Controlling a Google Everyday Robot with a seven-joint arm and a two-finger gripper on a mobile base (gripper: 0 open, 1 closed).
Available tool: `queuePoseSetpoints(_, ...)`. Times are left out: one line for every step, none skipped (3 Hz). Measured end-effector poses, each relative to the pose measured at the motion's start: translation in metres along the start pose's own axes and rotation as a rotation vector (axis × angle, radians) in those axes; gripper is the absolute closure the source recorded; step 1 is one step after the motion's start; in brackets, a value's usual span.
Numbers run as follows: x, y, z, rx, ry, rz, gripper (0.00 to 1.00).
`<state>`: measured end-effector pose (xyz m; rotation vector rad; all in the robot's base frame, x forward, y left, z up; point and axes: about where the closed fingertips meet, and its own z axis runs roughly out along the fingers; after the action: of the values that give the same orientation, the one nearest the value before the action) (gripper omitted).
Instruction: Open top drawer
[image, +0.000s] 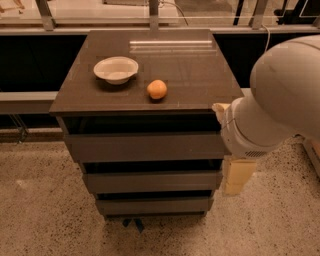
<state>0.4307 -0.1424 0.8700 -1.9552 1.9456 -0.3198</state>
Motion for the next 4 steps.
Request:
queuePoseSetpoints(0.0, 0.0, 0.0, 0.0, 0.0, 0.0, 0.0)
queuePoseSetpoints(-0.011, -0.001, 0.022, -0.011, 0.002, -0.019, 0.0)
queuePoseSetpoints(-0.021, -0.004, 0.058, 0.009, -0.002, -0.031, 0.0)
queuePoseSetpoints(-0.032, -0.006, 0.097, 0.045, -0.041, -0.049, 0.0)
